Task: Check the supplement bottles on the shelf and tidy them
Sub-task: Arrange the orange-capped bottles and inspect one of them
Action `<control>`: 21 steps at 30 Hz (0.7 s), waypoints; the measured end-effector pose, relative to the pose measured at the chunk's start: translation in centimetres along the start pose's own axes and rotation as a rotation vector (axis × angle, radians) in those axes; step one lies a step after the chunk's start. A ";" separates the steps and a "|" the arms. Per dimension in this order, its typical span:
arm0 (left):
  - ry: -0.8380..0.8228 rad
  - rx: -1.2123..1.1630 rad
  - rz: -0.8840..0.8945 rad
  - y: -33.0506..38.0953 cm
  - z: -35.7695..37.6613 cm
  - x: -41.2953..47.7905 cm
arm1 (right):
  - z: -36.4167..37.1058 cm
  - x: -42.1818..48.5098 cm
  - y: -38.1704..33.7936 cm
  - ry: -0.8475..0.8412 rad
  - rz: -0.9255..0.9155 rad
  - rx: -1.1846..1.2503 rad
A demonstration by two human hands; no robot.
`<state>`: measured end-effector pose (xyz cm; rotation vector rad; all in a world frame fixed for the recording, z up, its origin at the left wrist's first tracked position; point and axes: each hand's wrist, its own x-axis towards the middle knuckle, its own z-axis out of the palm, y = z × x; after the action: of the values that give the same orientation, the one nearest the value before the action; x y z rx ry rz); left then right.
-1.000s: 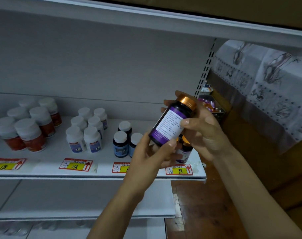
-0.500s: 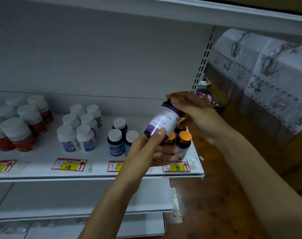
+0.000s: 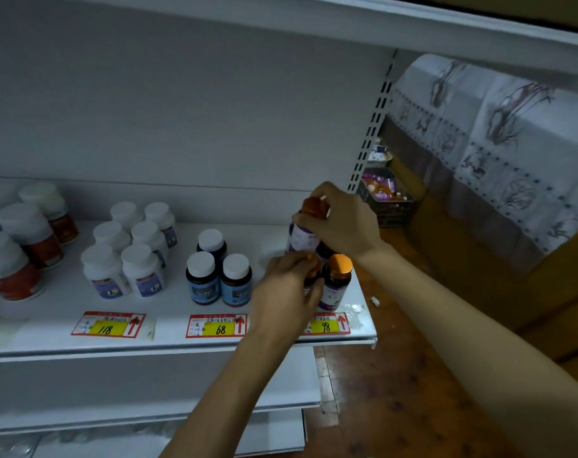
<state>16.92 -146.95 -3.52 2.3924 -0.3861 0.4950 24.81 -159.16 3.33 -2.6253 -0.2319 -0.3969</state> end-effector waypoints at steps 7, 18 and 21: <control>0.007 0.045 0.042 -0.3 0.1 0.3 | 2.0 -0.5 -0.2 -0.134 -0.087 -0.312; -0.025 0.036 0.041 -0.3 -0.1 0.2 | 2.2 2.4 -0.3 -0.125 0.053 -0.163; -0.013 0.034 0.059 -0.2 -0.2 0.2 | 3.2 4.0 -0.1 -0.335 0.137 -0.202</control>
<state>17.10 -146.71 -3.38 2.4244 -0.4586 0.5162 29.35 -157.20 1.95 -2.8755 -0.1226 0.0738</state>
